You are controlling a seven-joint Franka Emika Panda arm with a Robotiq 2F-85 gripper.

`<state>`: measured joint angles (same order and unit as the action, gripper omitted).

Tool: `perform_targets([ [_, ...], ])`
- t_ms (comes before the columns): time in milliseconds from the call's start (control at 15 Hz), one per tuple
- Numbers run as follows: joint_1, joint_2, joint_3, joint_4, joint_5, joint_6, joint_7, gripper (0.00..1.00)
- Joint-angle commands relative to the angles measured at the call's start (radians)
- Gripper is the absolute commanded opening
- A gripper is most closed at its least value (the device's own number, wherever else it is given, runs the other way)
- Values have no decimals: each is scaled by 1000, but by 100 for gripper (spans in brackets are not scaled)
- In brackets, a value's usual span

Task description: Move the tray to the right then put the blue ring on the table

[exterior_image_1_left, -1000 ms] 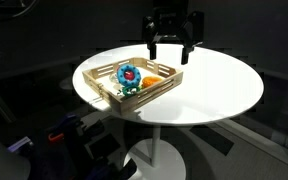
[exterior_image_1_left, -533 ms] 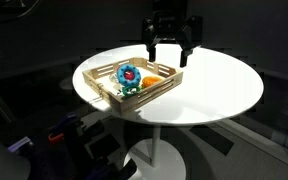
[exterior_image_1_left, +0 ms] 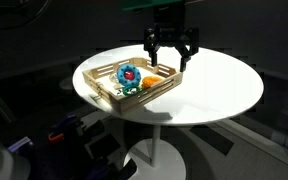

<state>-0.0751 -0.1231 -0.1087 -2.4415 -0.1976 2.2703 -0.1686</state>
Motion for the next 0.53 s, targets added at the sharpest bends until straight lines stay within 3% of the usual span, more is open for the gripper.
perform_targets([
  [0,9,59,17,-5,28,86,11,100],
  [467,11,172,39,-3,38,181,12,100],
])
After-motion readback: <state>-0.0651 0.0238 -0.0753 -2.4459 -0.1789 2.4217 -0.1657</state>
